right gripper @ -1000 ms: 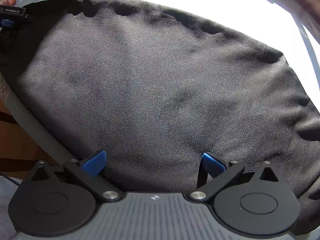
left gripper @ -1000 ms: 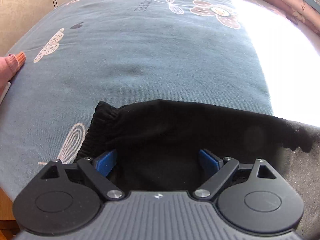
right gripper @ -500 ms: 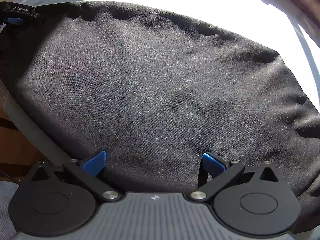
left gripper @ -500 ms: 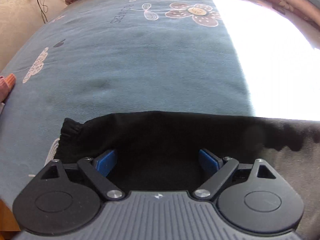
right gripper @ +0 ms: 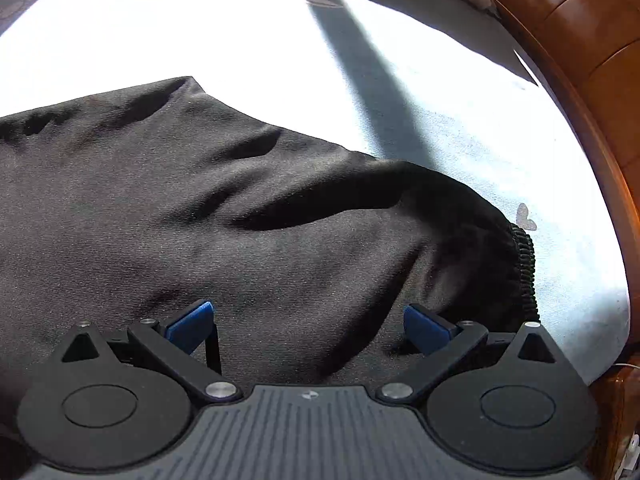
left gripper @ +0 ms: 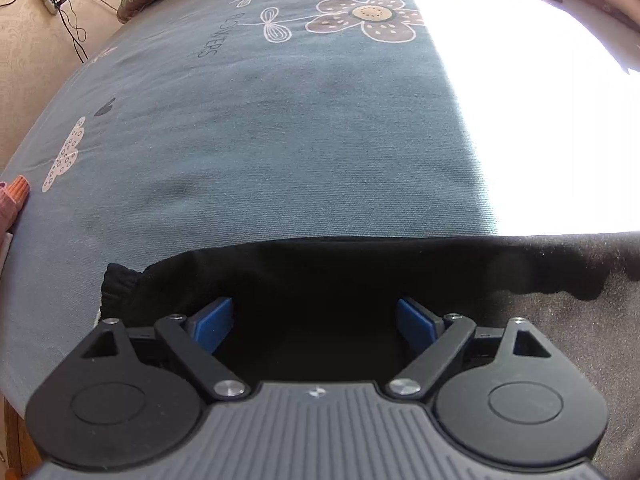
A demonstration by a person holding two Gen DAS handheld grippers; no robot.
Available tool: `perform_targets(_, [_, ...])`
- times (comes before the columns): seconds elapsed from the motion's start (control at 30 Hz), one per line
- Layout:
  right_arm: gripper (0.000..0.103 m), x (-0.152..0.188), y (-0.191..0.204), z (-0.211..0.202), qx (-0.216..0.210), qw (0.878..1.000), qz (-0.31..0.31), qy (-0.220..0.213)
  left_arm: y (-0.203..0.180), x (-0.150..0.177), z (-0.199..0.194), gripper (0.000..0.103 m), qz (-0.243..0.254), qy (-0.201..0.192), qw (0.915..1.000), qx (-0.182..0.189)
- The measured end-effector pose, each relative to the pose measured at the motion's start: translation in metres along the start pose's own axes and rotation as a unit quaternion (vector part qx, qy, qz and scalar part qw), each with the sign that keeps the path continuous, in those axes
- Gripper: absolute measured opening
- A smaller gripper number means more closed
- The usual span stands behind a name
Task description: Fold clothes
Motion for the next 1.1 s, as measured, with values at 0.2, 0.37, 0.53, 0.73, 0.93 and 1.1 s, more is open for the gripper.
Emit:
perform_targets(0.2, [0.103,0.019,-0.07,0.017,-0.048,0.988,0.142,0.048,0.005,-0.003,0.003,0.091,-0.017,0.024,0.9995,-0.007])
perform_targets(0.37, [0.103,0.013,-0.103,-0.012,-0.054,0.981,0.189,-0.004,0.005,-0.006,0.007,0.091,-0.024,0.036,0.9989,-0.017])
perform_targets(0.53, [0.103,-0.003,-0.117,-0.005,-0.122,0.967,0.222,-0.028,0.007,-0.003,0.007,0.091,-0.048,0.039,0.998,-0.015])
perform_targets(0.73, [0.103,0.003,-0.119,0.006,-0.131,0.971,0.198,-0.026,0.007,-0.003,0.008,0.094,-0.05,0.042,0.9975,-0.024])
perform_targets(0.93, [0.101,0.01,-0.127,0.004,-0.156,0.965,0.209,-0.019,0.008,-0.003,0.008,0.095,-0.056,0.047,0.9968,-0.03])
perform_targets(1.1, [0.102,-0.002,-0.104,-0.02,-0.186,0.962,0.195,-0.037,0.008,-0.003,0.007,0.095,-0.054,0.046,0.9969,-0.035])
Point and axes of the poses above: each gripper's, at about its wrist camera, not at the fingertips, and z roughly the way its jaws point, y to its left, x to its underside, the point moved 8 cm from there along z, roughly the way its jaws point, and after that the axes turned 3 degrees about y, right-handed, at the moved point
